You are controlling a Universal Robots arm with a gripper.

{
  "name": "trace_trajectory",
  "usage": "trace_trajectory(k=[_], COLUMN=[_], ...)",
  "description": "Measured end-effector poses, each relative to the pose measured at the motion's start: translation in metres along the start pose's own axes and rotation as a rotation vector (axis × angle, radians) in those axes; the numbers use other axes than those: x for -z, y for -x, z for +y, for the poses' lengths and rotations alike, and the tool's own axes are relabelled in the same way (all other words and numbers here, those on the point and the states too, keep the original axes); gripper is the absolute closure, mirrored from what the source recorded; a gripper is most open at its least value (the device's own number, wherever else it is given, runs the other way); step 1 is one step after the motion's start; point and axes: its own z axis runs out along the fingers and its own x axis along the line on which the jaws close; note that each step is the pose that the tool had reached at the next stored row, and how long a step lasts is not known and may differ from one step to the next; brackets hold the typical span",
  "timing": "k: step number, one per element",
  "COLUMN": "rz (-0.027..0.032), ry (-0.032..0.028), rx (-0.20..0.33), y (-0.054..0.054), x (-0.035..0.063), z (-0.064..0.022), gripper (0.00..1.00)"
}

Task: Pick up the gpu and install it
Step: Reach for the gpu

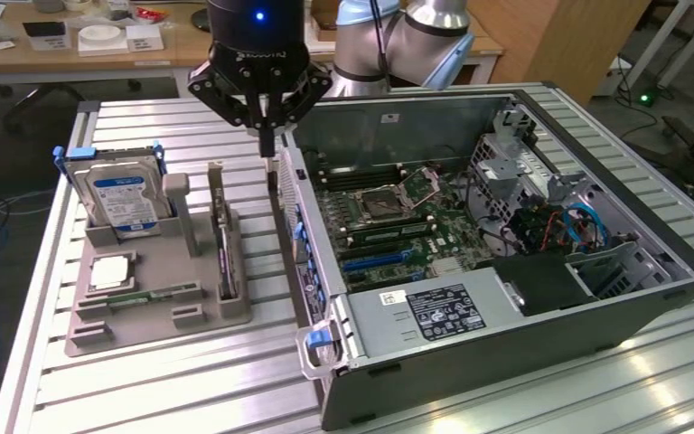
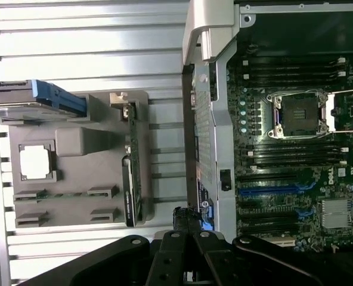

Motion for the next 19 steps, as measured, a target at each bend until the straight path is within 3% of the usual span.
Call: trace_trajectory(k=[19], rz=[0.0000], ry=[-0.0001], rx=[0.000], y=[-0.0071], x=[0.0003], z=[-0.0028], gripper=[0.89])
